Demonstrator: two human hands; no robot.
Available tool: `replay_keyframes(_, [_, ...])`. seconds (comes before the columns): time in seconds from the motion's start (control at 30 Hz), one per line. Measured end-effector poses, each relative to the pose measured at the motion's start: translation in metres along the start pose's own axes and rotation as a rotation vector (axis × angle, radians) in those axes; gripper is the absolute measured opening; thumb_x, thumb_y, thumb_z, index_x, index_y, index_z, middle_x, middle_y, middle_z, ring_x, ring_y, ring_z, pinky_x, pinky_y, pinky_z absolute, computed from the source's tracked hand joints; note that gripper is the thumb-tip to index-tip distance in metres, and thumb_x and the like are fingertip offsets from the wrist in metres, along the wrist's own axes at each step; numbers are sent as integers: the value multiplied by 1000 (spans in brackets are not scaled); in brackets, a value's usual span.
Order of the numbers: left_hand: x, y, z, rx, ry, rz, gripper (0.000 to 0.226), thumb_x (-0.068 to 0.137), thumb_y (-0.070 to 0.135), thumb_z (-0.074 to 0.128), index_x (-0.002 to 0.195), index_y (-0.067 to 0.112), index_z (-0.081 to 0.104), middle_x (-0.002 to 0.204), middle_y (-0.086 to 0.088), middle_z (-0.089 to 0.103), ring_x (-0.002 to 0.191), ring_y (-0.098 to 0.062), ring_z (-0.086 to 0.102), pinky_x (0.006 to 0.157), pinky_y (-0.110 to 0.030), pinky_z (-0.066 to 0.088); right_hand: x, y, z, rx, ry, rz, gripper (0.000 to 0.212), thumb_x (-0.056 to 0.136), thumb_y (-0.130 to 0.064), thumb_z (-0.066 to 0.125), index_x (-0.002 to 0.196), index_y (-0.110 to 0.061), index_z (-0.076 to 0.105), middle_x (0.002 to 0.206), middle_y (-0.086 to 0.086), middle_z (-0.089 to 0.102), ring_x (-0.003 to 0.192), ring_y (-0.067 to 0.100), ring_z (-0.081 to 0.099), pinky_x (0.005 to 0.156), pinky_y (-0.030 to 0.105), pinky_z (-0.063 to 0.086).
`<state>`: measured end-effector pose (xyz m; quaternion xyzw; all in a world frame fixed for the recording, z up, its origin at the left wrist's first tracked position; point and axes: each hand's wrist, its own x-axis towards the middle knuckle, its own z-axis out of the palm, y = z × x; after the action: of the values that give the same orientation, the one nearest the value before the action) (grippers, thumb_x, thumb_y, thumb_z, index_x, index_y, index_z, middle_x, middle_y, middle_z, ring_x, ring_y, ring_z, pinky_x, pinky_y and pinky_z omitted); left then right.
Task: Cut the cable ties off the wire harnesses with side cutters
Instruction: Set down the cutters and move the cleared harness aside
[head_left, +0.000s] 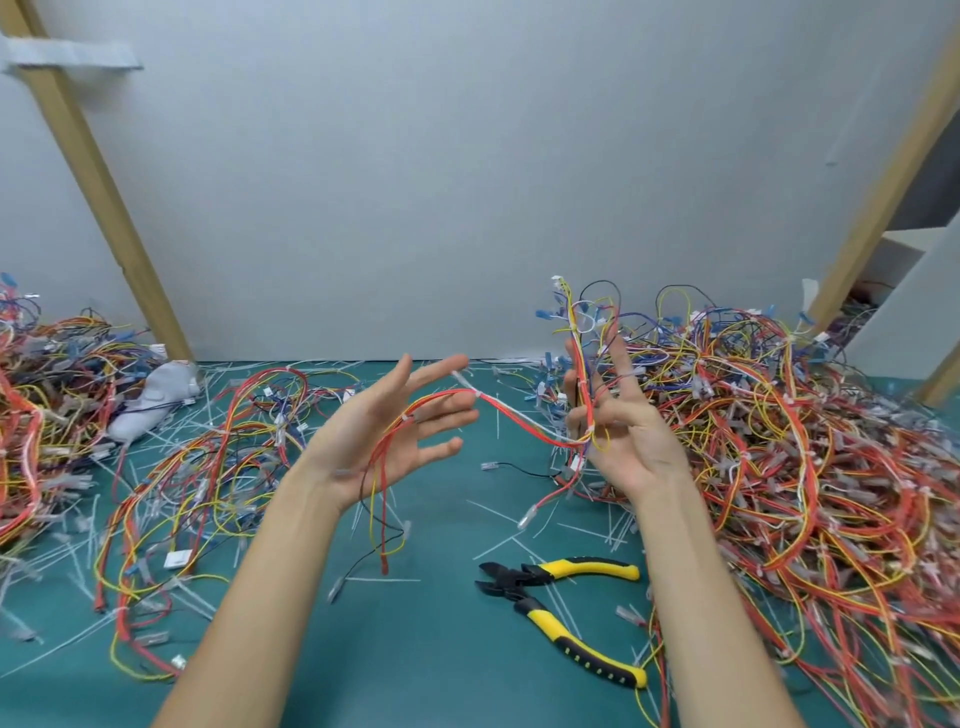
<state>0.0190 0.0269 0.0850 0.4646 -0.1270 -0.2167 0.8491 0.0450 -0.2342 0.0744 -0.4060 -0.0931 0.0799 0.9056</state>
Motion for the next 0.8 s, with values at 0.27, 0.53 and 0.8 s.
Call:
replay_keyframes(0.27, [2, -13, -7, 183, 15, 20, 40, 82, 25, 71, 122, 18, 67, 91, -2, 69, 92, -18, 67, 75, -32, 56, 1, -1, 1, 21, -161, -17, 96, 64, 23, 36, 135, -37, 55, 137, 8, 58, 91, 16, 65, 60, 19, 50])
replay_keyframes(0.53, [17, -27, 15, 199, 318, 90, 14, 86, 17, 67, 97, 18, 75, 78, 3, 64, 66, -9, 62, 62, -20, 52, 18, -28, 14, -15, -127, -6, 100, 61, 24, 31, 141, -32, 47, 126, 4, 64, 84, 15, 65, 54, 18, 46])
replay_keyframes(0.8, [63, -69, 144, 25, 899, 808, 22, 100, 2, 41, 94, 23, 41, 85, 1, 45, 66, -8, 44, 62, -16, 39, 54, -145, 83, -547, 78, -235, 83, 77, 29, 22, 147, -14, 35, 113, 4, 60, 70, 18, 68, 50, 21, 47])
